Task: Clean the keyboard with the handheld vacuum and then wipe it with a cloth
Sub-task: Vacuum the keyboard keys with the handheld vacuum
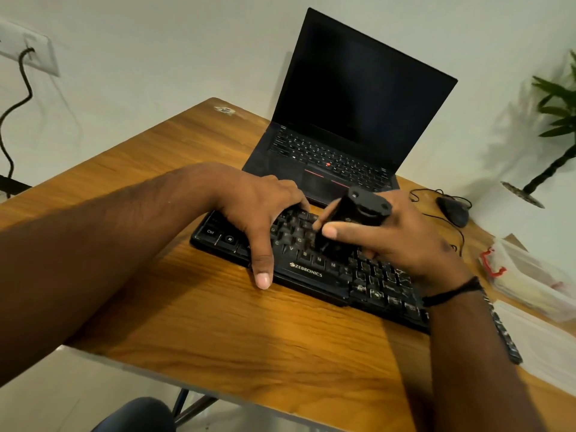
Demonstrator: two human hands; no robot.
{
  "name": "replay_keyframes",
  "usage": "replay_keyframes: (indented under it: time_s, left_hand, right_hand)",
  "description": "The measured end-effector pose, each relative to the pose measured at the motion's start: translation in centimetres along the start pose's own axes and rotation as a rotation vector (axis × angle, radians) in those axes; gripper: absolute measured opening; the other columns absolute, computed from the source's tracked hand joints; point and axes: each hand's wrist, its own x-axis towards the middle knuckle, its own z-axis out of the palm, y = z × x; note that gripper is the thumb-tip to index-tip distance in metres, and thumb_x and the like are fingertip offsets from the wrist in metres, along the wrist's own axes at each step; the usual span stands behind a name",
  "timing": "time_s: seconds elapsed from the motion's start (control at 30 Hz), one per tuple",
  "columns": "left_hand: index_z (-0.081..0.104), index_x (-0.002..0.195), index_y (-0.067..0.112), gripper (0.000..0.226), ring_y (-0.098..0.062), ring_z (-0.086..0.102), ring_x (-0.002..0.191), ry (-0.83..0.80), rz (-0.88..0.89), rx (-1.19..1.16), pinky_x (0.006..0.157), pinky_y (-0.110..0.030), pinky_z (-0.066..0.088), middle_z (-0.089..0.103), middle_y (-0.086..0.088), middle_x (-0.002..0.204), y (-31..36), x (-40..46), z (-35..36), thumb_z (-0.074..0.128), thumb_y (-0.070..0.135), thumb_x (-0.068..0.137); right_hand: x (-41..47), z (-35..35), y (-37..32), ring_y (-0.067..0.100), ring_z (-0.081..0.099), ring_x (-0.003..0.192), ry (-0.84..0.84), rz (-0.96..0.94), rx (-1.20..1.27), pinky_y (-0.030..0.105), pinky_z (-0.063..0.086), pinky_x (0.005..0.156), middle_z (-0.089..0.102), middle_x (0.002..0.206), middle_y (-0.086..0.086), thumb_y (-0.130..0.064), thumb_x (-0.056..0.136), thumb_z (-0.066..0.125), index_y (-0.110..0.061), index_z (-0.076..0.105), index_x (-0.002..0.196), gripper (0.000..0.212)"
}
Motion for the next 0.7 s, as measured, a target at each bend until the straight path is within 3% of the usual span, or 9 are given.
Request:
replay_keyframes:
  time_s: [0.07,0.13,0.23,0.33,0.43,0.53,0.63,0.7]
  left_hand:
    - [0.034,0.131,0.048,0.117,-0.008,0.031,0.127,-0.012,0.015,-0.007,0.109,-0.039,0.039,0.034,0.023,0.131,-0.2,0.2,0.0,0.092,0.066,0.030]
    - [0.034,0.123,0.053,0.111,-0.009,0.030,0.128,-0.022,0.028,-0.003,0.109,-0.039,0.038,0.033,0.023,0.130,-0.4,0.2,0.0,0.093,0.067,0.030]
    - [0.030,0.141,0.045,0.131,-0.007,0.030,0.127,-0.017,0.018,0.000,0.112,-0.041,0.038,0.033,0.025,0.131,-0.4,0.2,0.0,0.093,0.067,0.027]
    - [0.033,0.126,0.053,0.118,-0.007,0.030,0.125,-0.024,0.008,-0.002,0.111,-0.042,0.039,0.033,0.026,0.126,-0.1,0.1,-0.1,0.092,0.070,0.024]
    - [0.029,0.121,0.051,0.113,-0.007,0.030,0.123,-0.030,0.002,0.013,0.110,-0.043,0.039,0.032,0.026,0.123,-0.1,0.2,-0.2,0.088,0.071,0.026]
    - [0.025,0.129,0.049,0.125,-0.006,0.029,0.123,-0.030,0.009,0.018,0.109,-0.040,0.039,0.031,0.032,0.121,-0.3,0.2,-0.1,0.087,0.074,0.023]
    - [0.029,0.123,0.051,0.119,-0.007,0.029,0.122,-0.037,0.004,0.008,0.107,-0.039,0.039,0.031,0.031,0.121,-0.2,0.1,-0.1,0.090,0.072,0.023]
    - [0.035,0.126,0.047,0.117,-0.009,0.031,0.123,-0.026,-0.019,0.014,0.107,-0.039,0.040,0.034,0.024,0.125,-0.2,0.1,-0.1,0.089,0.069,0.025]
  right_hand:
    - [0.2,0.9,-0.1,0.024,0.071,0.077,-0.063,-0.048,0.018,0.028,0.055,0.060,0.075,0.094,0.014,-0.019,0.082,0.075,-0.003,0.073,0.100,0.024]
    - [0.8,1.8,0.0,0.027,0.072,0.081,0.000,-0.071,-0.004,0.038,0.060,0.067,0.074,0.092,0.014,-0.019,0.083,0.076,-0.003,0.073,0.100,0.023]
    - [0.7,0.8,0.3,0.007,0.064,0.058,0.116,-0.039,-0.071,0.019,0.046,0.048,0.073,0.081,0.012,-0.022,0.086,0.075,-0.005,0.073,0.096,0.020]
    - [0.1,0.7,-0.1,0.005,0.062,0.057,-0.021,-0.065,-0.009,0.014,0.043,0.049,0.073,0.085,0.017,-0.016,0.084,0.073,0.000,0.073,0.097,0.020]
    - [1.0,2.0,0.1,0.023,0.071,0.075,0.043,-0.112,-0.057,0.030,0.057,0.063,0.073,0.087,0.016,-0.019,0.085,0.075,0.001,0.072,0.095,0.022]
    - [1.4,1.4,1.1,0.028,0.068,0.069,0.245,-0.083,-0.205,0.043,0.054,0.055,0.071,0.080,0.015,-0.039,0.084,0.076,-0.003,0.070,0.090,0.037]
    - [0.8,1.6,0.5,0.011,0.059,0.049,0.190,-0.120,0.004,0.022,0.042,0.043,0.071,0.077,0.016,-0.023,0.087,0.075,0.001,0.071,0.092,0.025]
    - [1.0,3.3,-0.4,0.009,0.054,0.043,0.126,-0.113,0.035,0.019,0.038,0.040,0.070,0.070,0.009,-0.020,0.087,0.075,-0.003,0.072,0.089,0.018]
